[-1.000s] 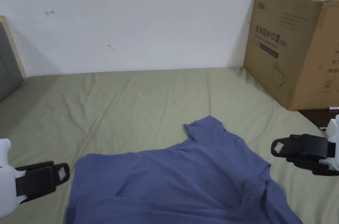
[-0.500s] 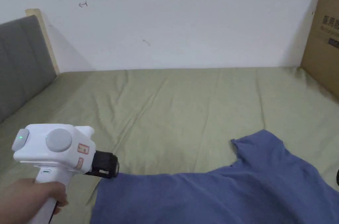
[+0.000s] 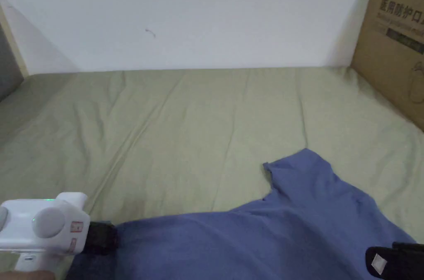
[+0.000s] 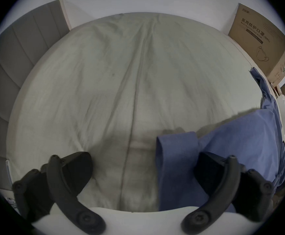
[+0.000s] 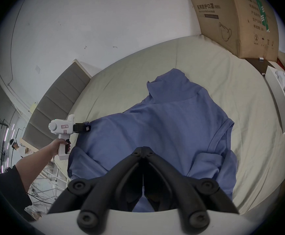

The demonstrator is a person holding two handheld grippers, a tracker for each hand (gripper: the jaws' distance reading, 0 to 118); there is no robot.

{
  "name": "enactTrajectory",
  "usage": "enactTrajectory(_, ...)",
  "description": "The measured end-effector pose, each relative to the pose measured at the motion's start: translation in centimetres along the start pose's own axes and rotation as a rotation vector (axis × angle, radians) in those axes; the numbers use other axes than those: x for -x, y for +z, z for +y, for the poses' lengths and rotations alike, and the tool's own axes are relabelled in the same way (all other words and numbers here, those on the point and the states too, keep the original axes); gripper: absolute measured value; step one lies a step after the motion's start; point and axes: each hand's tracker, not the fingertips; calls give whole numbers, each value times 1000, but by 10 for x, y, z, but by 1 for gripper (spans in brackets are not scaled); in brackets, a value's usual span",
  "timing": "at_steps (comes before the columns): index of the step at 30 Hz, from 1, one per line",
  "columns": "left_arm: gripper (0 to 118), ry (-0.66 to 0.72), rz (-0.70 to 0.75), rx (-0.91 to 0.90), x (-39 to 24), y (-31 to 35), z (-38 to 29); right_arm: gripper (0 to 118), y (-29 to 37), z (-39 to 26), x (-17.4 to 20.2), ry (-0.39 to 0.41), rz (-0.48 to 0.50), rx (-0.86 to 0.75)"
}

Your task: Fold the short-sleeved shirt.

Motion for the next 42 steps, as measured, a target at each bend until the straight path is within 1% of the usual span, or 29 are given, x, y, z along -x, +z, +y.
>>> enactTrajectory(1,100,-8,-7,-56,-1,13,-7,0,-1,5,0,5,-1,-4)
enactTrajectory(3,25,6,-14,-170,-1,32,-12,0,-3,15,-4,4,1,-13)
enactTrajectory(4,0,38,-33,-184,0,39,-15,0,-4,24,-6,3,11,-30)
enactTrajectory(5,0,80,-135,-197,-3,53,-25,0,-5,32,-8,5,20,-50)
enactTrajectory(6,0,124,-166,-220,-2,64,-33,0,-9,45,-11,14,24,-76)
enactTrajectory(8,0,139,-151,-326,-8,88,-46,0,-25,77,-17,39,25,-93)
enactTrajectory(10,0,101,-148,-424,-13,115,-54,0,-56,121,-29,65,-52,-97)
enactTrajectory(11,0,86,-157,-438,-16,123,-56,3,-70,138,-35,57,-88,-82)
enactTrajectory(12,0,77,-162,-435,-18,129,-56,28,-91,158,-45,54,-124,-41)
enactTrajectory(13,0,76,-171,-426,-19,130,-50,71,-113,176,-54,55,-189,10)
enactTrajectory(14,0,77,-191,-420,-19,132,-48,107,-133,188,-59,40,-217,80)
enactTrajectory(15,0,82,-207,-414,-19,134,-47,109,-157,198,-69,1,-254,153)
enactTrajectory(17,0,86,-208,-408,-20,134,-42,109,-189,208,-83,-45,-281,180)
enactTrajectory(19,0,95,-207,-400,-18,135,-40,109,-218,210,-92,-33,-319,215)
enactTrajectory(21,0,103,-222,-402,-15,133,-39,109,-243,208,-103,-60,-363,284)
enactTrajectory(22,0,103,-222,-401,-15,132,-39,109,-256,207,-117,-76,-368,322)
enactTrajectory(24,0,90,-215,-390,-14,131,-39,105,-264,199,-123,-89,-362,375)
enactTrajectory(25,0,82,-213,-381,-12,128,-39,97,-260,196,-118,-46,-393,341)
enactTrajectory(26,0,79,-211,-372,-11,126,-39,86,-250,193,-113,22,-424,299)
enactTrajectory(27,0,80,-205,-361,-10,124,-39,71,-243,191,-107,48,-410,275)
enactTrajectory(28,0,84,-205,-355,-8,123,-39,46,-238,189,-104,61,-376,279)
enactTrajectory(29,0,85,-206,-352,-7,122,-41,7,-234,188,-103,35,-329,295)
enactTrajectory(30,0,86,-206,-350,-6,121,-42,3,-226,182,-100,-29,-245,313)
enactTrajectory(33,0,67,-172,-326,-7,117,-45,3,-198,178,-92,-105,-209,133)
enactTrajectory(34,0,70,-165,-318,-7,116,-44,3,-180,176,-85,-81,-257,64)
enactTrajectory(35,0,79,-163,-320,-4,116,-41,3,-169,181,-80,-35,-262,12)
enactTrajectory(37,0,101,-157,-325,2,116,-31,3,-150,190,-72,9,-257,-45)
enactTrajectory(40,0,120,-141,-333,6,115,-6,3,-127,205,-57,22,-280,-75)
enactTrajectory(42,0,113,-135,-347,6,115,9,3,-113,214,-50,30,-303,-131)
